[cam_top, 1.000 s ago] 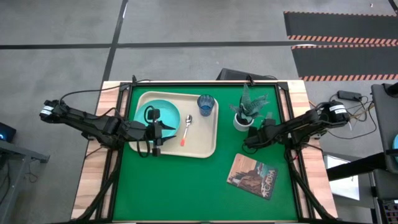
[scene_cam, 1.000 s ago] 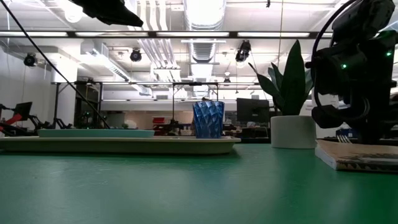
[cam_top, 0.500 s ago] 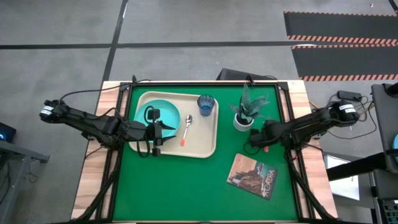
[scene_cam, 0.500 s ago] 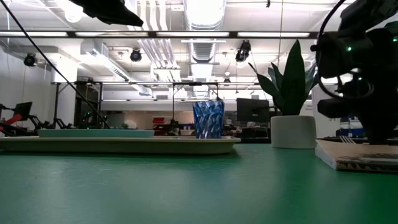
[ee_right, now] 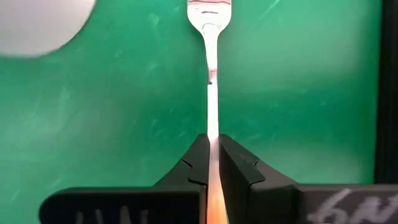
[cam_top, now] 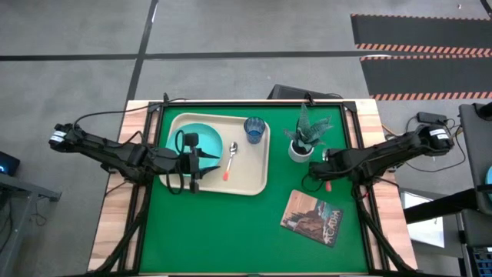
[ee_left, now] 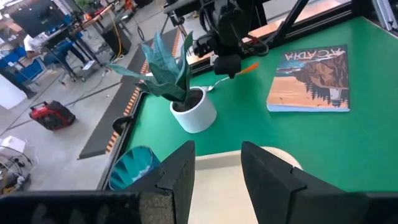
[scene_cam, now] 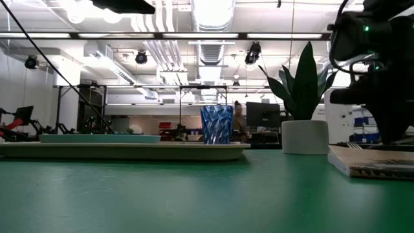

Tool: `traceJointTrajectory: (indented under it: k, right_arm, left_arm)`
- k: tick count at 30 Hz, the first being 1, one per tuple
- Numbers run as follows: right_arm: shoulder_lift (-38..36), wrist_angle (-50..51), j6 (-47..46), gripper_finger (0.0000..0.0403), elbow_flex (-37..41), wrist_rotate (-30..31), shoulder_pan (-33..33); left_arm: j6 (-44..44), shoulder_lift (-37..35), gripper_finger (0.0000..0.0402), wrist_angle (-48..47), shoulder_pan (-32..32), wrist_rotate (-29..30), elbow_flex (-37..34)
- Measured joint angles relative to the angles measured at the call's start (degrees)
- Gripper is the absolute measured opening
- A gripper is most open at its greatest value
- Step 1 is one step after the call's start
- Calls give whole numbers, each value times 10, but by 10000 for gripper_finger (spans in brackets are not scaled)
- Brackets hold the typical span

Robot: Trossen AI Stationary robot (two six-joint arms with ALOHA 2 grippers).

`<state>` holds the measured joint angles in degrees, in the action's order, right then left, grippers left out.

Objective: Pick and place plate/cup/fork/spoon on tray
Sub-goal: Put the orange fork on the gray serving tray

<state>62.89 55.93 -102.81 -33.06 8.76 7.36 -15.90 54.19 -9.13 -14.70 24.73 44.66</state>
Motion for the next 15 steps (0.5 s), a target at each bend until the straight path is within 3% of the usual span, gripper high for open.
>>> traceJointTrajectory:
  k: [8,15]
  right_arm:
    - [27,6,17,12,-70,-7,32]
    - [58,23,49,12,-123,-92,59]
  left_arm:
    - [-10,0,117,-1,1,0,0]
    - [-10,0,117,-3,1,0,1]
